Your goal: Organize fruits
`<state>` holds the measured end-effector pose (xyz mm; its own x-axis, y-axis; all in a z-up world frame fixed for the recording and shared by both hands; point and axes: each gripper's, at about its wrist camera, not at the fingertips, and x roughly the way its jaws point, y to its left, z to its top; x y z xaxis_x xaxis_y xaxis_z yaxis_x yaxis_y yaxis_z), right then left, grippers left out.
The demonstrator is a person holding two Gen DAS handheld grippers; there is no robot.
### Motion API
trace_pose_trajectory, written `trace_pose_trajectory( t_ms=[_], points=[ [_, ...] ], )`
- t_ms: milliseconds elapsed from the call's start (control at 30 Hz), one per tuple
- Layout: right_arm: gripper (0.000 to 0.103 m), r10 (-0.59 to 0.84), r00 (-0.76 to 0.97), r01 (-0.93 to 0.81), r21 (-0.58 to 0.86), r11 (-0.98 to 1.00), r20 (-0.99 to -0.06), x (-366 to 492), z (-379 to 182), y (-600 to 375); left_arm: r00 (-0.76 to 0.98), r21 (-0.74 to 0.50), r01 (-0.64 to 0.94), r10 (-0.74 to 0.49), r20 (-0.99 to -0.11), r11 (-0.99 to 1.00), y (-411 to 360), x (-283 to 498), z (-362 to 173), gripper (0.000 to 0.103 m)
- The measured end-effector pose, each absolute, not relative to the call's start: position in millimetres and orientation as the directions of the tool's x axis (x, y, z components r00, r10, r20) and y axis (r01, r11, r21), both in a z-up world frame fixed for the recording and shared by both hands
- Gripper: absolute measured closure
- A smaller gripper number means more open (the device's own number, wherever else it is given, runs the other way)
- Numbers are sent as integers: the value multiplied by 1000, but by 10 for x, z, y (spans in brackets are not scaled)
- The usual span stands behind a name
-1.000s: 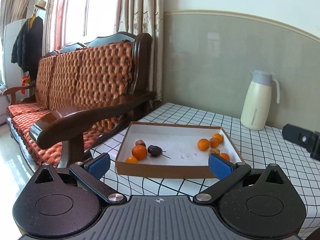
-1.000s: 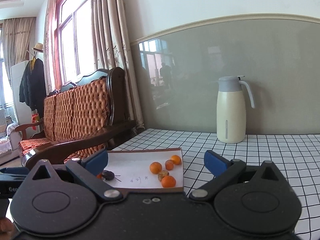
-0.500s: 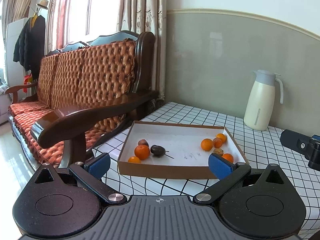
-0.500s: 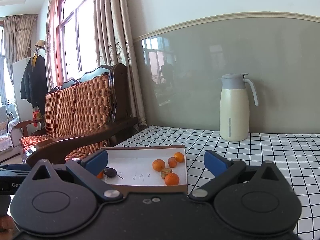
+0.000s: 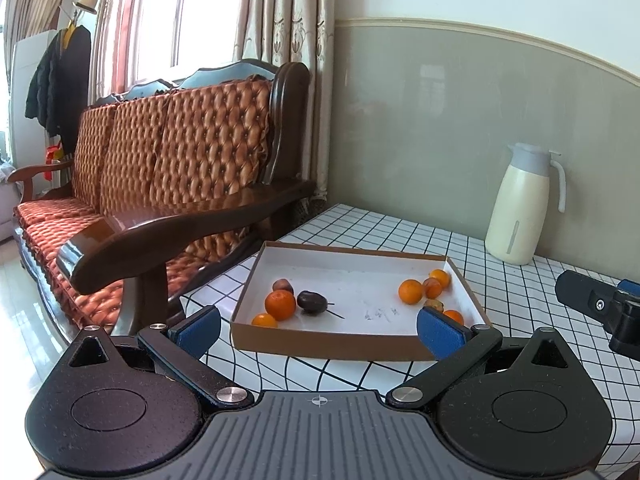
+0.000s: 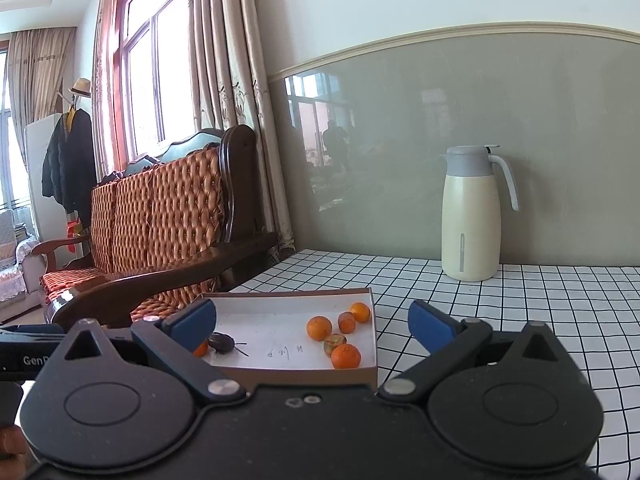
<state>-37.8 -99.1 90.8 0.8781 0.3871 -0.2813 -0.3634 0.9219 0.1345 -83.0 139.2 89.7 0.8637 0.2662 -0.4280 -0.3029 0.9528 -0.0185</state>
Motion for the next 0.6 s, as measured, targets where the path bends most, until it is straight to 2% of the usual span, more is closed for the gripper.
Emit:
trace_pose_trajectory(
  t_ms=[400,600],
  points=[
    [6,391,875,-367,135,920,-286,-381,866,-966,867,-22,-293,256,-428,956,1382,-812,888,0],
    [6,397,871,-372,140,918,-290,-366,826,-938,892,-19,-266,239,-383,964,1330,-826,853,0]
  ],
)
